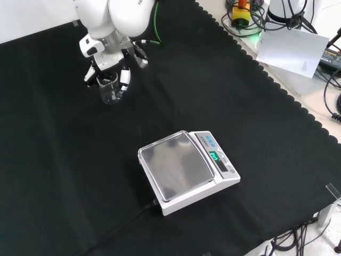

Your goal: Put the beaker on the electronic balance.

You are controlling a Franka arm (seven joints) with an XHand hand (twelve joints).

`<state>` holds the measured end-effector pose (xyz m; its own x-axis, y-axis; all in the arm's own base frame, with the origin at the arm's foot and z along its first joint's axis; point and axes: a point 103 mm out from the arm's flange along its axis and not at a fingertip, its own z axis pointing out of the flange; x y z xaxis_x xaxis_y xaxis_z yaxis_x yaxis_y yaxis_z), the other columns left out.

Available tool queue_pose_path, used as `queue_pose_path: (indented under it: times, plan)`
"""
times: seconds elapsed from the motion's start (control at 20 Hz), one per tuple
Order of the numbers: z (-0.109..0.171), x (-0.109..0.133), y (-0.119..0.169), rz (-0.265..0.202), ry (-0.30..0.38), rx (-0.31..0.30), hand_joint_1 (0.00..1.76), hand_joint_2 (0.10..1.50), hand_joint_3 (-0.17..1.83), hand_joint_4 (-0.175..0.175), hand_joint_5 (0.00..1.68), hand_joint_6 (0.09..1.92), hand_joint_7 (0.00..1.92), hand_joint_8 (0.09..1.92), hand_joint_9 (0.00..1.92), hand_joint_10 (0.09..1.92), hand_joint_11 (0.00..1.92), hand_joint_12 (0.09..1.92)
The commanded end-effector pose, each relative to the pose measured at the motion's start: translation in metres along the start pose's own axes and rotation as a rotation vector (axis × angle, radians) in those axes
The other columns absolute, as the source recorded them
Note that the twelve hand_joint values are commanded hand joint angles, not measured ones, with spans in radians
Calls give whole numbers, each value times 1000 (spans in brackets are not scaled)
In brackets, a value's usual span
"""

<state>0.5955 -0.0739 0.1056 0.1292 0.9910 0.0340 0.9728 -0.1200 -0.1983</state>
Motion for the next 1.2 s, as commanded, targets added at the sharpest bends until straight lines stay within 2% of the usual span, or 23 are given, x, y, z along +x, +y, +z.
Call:
queue_pose_path:
  times: [0.05, 0.35, 0.5, 0.8, 1.2]
  plan:
    - [-55, 8, -8, -10, -7, -63, 1105, 930, 571, -175, 816, 1372, 901, 1573, 1306, 1021, 1453, 773]
    - [-78, 19, -17, -19, -16, -76, 1107, 907, 605, -175, 829, 1368, 922, 1574, 1316, 1017, 1450, 775]
    - [-82, 34, -20, -48, -12, -70, 1108, 899, 618, -175, 833, 1366, 927, 1573, 1319, 1016, 1449, 775]
    - [-88, 107, -32, -176, -21, -64, 1109, 888, 636, -175, 839, 1363, 933, 1573, 1324, 1015, 1445, 775]
    - [-71, 214, -62, -380, -35, -20, 1113, 872, 655, -175, 852, 1353, 947, 1566, 1332, 1012, 1443, 777]
